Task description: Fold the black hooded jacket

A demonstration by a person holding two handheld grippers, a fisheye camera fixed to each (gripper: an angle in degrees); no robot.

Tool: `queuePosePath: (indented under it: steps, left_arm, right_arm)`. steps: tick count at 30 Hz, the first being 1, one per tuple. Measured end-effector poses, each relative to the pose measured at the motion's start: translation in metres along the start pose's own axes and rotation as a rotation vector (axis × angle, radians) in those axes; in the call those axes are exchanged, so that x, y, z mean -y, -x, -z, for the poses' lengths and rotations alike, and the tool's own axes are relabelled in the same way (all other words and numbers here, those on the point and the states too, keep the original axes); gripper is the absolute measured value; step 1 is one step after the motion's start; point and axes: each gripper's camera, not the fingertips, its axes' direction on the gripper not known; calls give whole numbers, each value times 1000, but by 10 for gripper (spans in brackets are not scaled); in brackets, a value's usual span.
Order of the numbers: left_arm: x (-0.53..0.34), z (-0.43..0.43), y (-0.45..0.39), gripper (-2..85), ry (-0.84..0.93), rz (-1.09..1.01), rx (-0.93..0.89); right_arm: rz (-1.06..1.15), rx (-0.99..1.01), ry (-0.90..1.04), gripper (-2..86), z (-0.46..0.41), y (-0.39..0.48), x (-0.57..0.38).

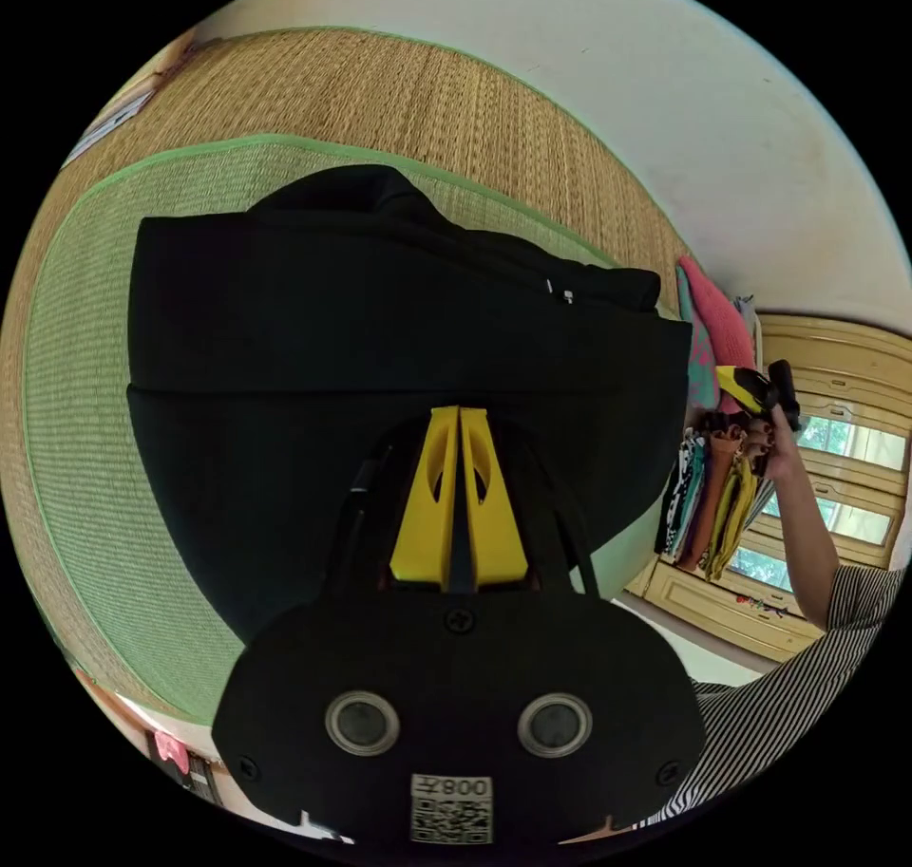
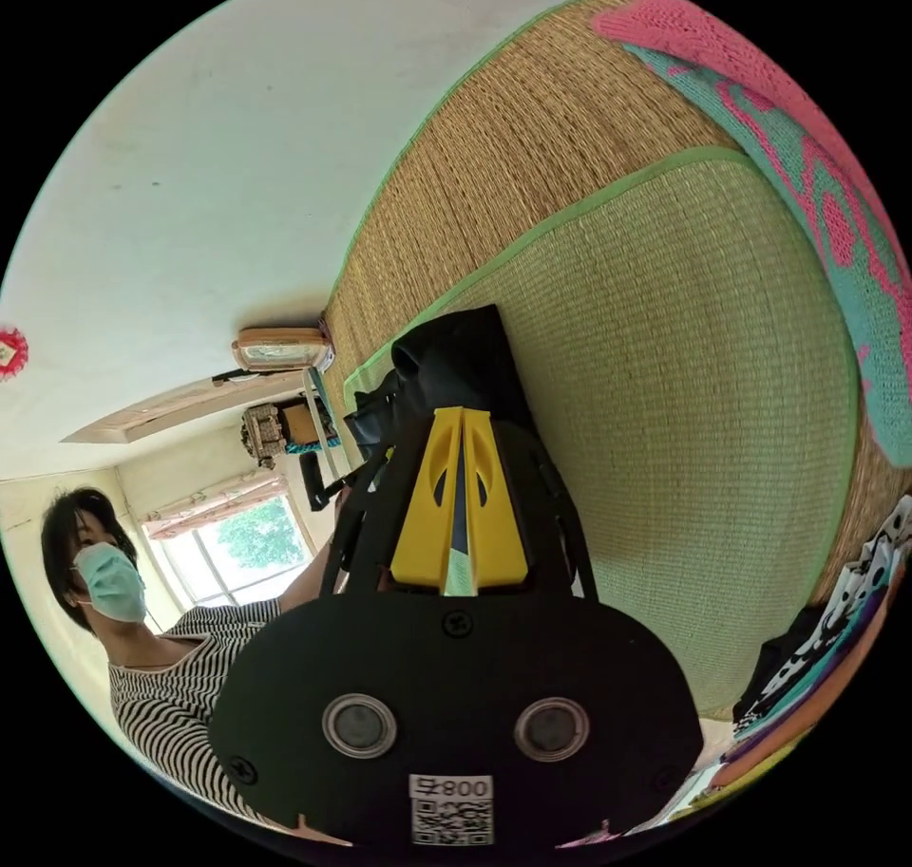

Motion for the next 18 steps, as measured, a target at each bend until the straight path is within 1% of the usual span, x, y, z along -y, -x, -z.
queuePosePath:
  steps: [2, 4, 5, 7, 8, 10, 11, 12, 14, 16, 18]
  left_arm:
    - [-1, 3, -10, 1, -19, -29, 43]
    - [-5, 6, -19, 1, -45, -53, 80]
    - [-7, 5, -22, 1, -54, -60, 102]
    - [-6, -3, -23, 1, -36, -54, 118]
    - [-4, -9, -21, 1, -21, -52, 113]
    - [-3, -15, -18, 2, -22, -67, 78]
    - [-2, -15, -14, 2, -17, -70, 55]
    - [-2, -15, -13, 2, -13, -74, 48]
    - [-3, -14, -7, 1, -6, -70, 10]
    - [-6, -10, -1, 1, -23, -29, -38]
    - [-16, 2, 2, 1, -97, 13, -41]
  right_arm:
    - [88, -120, 20, 1, -13, 32, 0]
    - [240, -243, 99, 1, -55, 75, 1]
    - [270, -280, 122, 0, -69, 84, 1]
    - [400, -473, 210, 0, -131, 114, 4]
    - [426, -537, 247, 1, -150, 118, 4]
    - [483, -778, 344, 1, -214, 126, 4]
    - [501, -813, 326, 1, -222, 130, 2]
    - [546, -856, 261, 1, -231, 142, -2]
    - [540, -898, 248, 1, -243, 153, -4]
    - [529, -876, 247, 1, -249, 163, -3]
    - [494, -820, 241, 0, -247, 174, 3]
